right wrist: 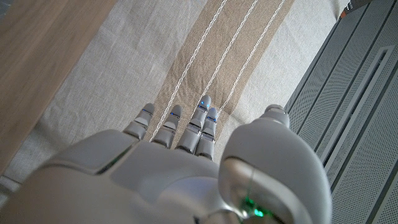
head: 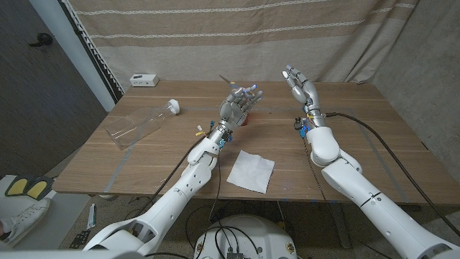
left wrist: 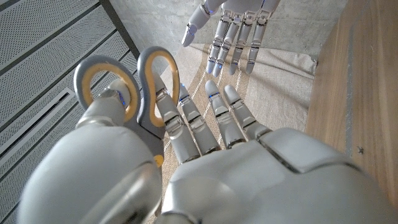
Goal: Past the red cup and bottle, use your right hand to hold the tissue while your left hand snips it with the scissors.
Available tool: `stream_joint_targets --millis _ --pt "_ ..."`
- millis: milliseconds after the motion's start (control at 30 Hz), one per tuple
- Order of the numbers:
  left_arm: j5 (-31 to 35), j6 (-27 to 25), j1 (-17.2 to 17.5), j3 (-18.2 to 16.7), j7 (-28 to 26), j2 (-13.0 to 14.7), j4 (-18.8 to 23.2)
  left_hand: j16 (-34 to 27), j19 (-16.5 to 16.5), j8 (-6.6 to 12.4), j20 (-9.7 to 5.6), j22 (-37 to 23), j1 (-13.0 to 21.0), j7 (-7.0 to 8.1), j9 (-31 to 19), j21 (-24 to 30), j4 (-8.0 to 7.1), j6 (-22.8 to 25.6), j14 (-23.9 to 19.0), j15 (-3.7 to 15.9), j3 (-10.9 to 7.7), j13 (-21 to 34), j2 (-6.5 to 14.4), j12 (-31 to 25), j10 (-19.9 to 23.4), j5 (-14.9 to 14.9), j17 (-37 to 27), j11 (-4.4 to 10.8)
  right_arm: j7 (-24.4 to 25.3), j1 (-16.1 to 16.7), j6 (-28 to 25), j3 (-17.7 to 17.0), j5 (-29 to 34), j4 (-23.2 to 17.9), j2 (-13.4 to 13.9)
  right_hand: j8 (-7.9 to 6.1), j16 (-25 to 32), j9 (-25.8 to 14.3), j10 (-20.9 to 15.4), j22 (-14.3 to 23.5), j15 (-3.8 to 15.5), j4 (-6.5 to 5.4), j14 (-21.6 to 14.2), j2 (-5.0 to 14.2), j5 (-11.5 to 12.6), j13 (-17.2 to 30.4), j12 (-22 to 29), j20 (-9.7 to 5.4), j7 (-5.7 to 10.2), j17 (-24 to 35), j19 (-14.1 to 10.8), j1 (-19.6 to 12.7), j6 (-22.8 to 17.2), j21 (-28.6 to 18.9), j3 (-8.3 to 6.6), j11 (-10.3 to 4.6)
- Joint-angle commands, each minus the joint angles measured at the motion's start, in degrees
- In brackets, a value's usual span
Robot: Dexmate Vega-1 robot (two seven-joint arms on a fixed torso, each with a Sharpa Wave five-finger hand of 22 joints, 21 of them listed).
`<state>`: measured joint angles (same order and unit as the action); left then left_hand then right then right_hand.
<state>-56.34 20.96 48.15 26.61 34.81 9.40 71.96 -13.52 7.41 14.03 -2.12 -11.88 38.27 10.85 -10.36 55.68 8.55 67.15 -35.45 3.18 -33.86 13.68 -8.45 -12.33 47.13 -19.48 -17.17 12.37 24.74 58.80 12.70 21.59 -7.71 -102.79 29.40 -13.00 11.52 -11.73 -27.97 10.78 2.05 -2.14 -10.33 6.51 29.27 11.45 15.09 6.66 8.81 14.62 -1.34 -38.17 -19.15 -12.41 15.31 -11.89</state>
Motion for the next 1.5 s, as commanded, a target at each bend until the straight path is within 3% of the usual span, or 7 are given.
stream_joint_targets --millis 33,233,400,867,1167,1233,1500 --pt "1.0 1.1 0.0 -0.2 -1.1 0.3 0.6 -0.1 0.3 -0.65 -5.97 -0.3 6.4 0.44 -0.2 0.8 1.30 -0.2 -0.9 9.92 -3.04 -0.3 2.3 0.3 0.6 1.2 -0.2 0.17 -0.3 -0.1 1.1 0.1 -0.6 1.0 -0.3 -0.38 0.3 -0.1 -0.5 0.1 7.71 0.19 -0.5 0.57 0.2 0.2 0.4 0.45 -0.02 0.2 -0.3 0.1 -0.5 0.3 0.05 0.05" --pt "1.5 2.0 -0.4 0.0 -0.4 0.4 0.5 0.3 -0.2 -1.54 -5.78 -0.6 14.7 0.65 -0.6 1.6 1.89 -3.1 -0.4 10.07 -6.39 -0.5 3.3 0.6 -0.4 5.3 -0.1 0.20 -0.1 0.2 1.5 -0.2 -0.6 0.9 -0.2 -0.36 0.3 -0.1 -0.5 0.1 7.77 0.21 -0.4 0.59 0.2 0.2 0.4 0.43 -0.03 0.1 -0.3 0.2 -0.5 0.3 0.05 0.03" --pt "2.2 3.4 -0.6 0.2 -0.3 0.1 0.1 0.5 -0.6 -1.55 -5.58 -0.6 15.3 0.70 -0.6 1.8 1.16 -3.5 -0.2 9.77 -6.69 -0.4 3.0 0.7 -0.8 6.7 -0.1 0.16 0.0 0.6 1.5 -0.4 -0.8 0.6 -0.1 -0.33 0.3 -0.1 -0.5 0.1 7.73 0.23 -0.5 0.61 0.2 0.2 0.4 0.47 0.02 0.0 -0.3 0.2 -0.5 0.3 0.05 0.04" --pt "3.8 5.0 0.1 0.7 -2.6 0.0 0.6 0.2 -1.0 1.18 -5.24 -0.6 10.3 -2.82 -1.2 2.6 -2.32 1.8 -0.2 9.53 -6.51 -0.1 3.3 0.4 -1.3 8.2 -0.4 0.06 -0.4 1.2 2.2 -0.7 -1.4 1.0 0.0 -0.44 0.3 -0.1 -0.7 0.1 7.79 0.28 -0.5 0.66 0.2 0.1 0.4 0.38 -0.01 -0.1 -0.5 0.2 -1.0 0.2 0.04 0.06" --pt "5.8 8.6 0.3 1.0 -4.2 -0.6 0.1 0.2 -0.9 3.97 -5.30 -0.5 6.1 -4.53 -2.0 2.7 -3.67 6.3 -0.1 9.46 -5.37 0.1 0.5 0.1 -0.8 7.6 -0.5 0.04 -0.6 1.4 2.7 -0.9 -1.8 1.2 0.0 -0.45 0.3 -0.1 -0.7 0.1 7.72 0.29 -0.5 0.70 0.2 0.1 0.4 0.28 0.01 -0.1 -0.6 0.2 -1.1 0.2 0.04 0.05" --pt "6.4 9.3 0.3 1.1 -4.6 -0.6 0.0 0.2 -0.8 5.27 -5.37 -0.3 3.5 -5.84 -2.0 2.5 -4.59 8.8 0.0 9.56 -4.43 0.2 -0.8 0.0 -0.5 6.9 -0.6 0.08 -0.5 1.5 2.7 -1.0 -1.9 1.2 -0.1 -0.44 0.3 -0.1 -0.7 0.1 7.74 0.30 -0.5 0.71 0.2 0.1 0.4 0.26 -0.01 -0.2 -0.6 0.2 -1.1 0.2 0.04 0.04" --pt "7.1 11.0 0.6 1.4 -5.6 -0.8 -0.1 0.1 0.2 4.36 -5.14 0.2 -2.4 -6.02 -0.5 2.0 -5.61 8.5 -0.2 9.32 -1.03 0.1 -2.7 0.0 0.0 5.6 -0.5 -0.02 -0.8 1.6 3.3 -1.0 -2.3 1.6 -0.1 -0.47 0.3 -0.1 -1.0 0.1 7.80 0.32 -0.5 0.75 0.2 0.1 0.5 0.24 -0.05 -0.2 -0.7 0.2 -1.3 0.2 0.03 0.10"
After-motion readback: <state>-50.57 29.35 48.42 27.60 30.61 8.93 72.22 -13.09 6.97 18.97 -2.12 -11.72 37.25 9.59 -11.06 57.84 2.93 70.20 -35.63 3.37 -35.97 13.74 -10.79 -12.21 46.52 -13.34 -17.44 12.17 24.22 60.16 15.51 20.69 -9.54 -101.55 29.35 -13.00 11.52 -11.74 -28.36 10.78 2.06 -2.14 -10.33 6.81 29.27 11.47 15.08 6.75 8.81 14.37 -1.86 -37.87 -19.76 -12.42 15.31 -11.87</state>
